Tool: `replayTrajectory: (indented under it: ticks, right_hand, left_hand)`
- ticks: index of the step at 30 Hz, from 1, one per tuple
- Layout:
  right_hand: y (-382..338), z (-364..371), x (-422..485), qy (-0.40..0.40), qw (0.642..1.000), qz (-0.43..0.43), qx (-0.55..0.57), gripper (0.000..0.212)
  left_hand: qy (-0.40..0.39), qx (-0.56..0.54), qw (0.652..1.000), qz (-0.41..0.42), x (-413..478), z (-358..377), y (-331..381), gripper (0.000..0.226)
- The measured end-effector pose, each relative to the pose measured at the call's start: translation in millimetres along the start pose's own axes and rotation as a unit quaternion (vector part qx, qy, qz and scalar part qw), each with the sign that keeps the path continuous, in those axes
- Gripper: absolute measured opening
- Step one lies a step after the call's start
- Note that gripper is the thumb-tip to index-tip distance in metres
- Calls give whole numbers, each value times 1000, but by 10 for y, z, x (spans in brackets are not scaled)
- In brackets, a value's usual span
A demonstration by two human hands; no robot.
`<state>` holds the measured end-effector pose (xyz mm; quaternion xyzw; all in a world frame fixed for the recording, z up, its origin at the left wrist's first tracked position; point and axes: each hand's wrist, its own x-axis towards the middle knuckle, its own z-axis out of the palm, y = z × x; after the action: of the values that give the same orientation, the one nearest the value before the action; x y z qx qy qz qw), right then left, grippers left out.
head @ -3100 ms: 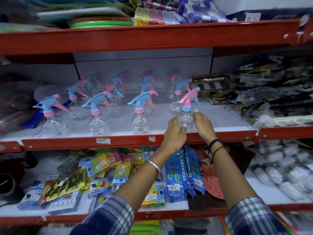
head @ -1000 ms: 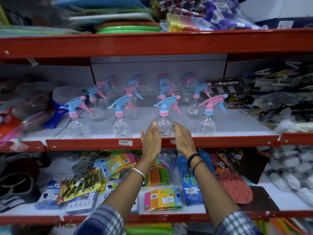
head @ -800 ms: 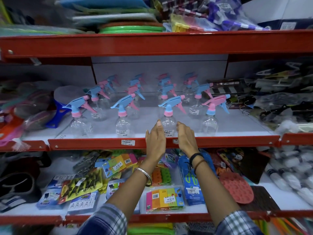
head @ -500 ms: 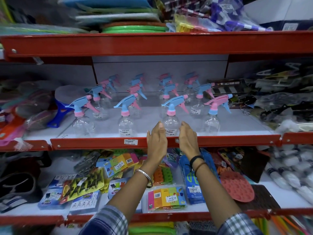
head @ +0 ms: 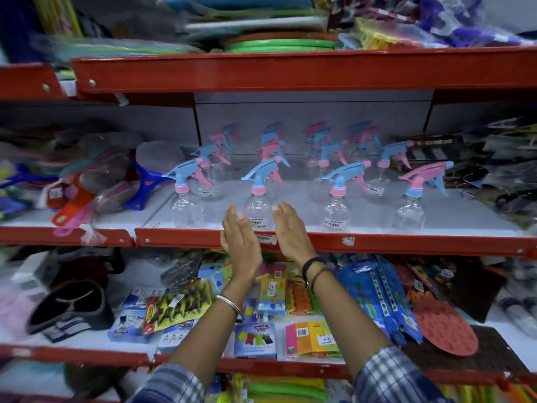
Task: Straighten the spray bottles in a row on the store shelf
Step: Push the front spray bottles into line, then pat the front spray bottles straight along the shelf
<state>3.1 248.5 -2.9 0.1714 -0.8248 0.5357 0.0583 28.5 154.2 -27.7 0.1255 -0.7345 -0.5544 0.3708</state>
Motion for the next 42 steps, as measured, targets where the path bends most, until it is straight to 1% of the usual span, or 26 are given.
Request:
replayTrajectory:
  ticks: [3,7,8,11,13,16,22,24,26,28,29,30,31,32,33,35,37,40,42]
  right_hand:
    - [-64,100,57,13,999,28,14,63]
    - [-100,146,36,51,998,33,24,61]
    - [-110,152,21,64,997,27,25,57]
    - [-133,153,-27,109,994,9,20,37]
    - [-138,183,-49,132,991,5,6,35]
    - [-139,246,-67,156,988,4,-9,35]
    - [-167,278,-122,177,984,14,-9,38]
    - [-187,286,-147,186,982,30,-1,40]
    - [-185,328,-203,228,973,30,-8,41]
    - [-195,395,-281,294,955,-4,-26,43]
    - [-211,421,-323,314,948,-48,-24,40]
    - [-267,497,-334,307,947,-98,-16,37]
    - [-316,562,-336,276,951,-139,-14,34]
    - [-359,620,-322,226,959,-168,-21,34]
    - [-425,730,-283,165,970,-178,-29,34]
    - [-550,931,-159,58,986,-153,-33,37]
    - [-606,1085,4,1,994,-102,-28,44]
    - [-643,1215,224,-26,999,-30,-18,61]
    - [-671,1294,293,-35,999,-11,9,62]
  left_hand:
    - [-58,39,998,-3,32,-37,-55,57]
    - [-103,50,993,3,71,-110,-82,77]
    - [-111,54,992,5,95,-137,-79,83]
    - [-143,67,987,9,163,-174,-31,96]
    - [-163,75,984,8,208,-186,5,99]
    - [-180,80,980,8,261,-201,31,98]
    - [-189,84,978,15,301,-211,15,104]
    - [-196,84,977,18,306,-220,6,101]
    - [-181,77,980,26,280,-248,-7,90]
    - [-134,58,988,54,237,-328,-21,67]
    - [-98,41,992,72,205,-382,-22,55]
    - [-54,23,994,87,225,-481,-58,46]
    - [-13,9,995,99,250,-575,-94,43]
    - [22,1,994,105,285,-654,-118,44]
    - [51,-3,994,97,357,-771,-160,46]
    - [79,-2,995,63,518,-961,-219,49]
    - [63,12,997,31,673,-1086,-267,52]
    - [-14,36,999,-12,842,-1197,-365,55]
    - [-51,34,998,-26,907,-1267,-435,60]
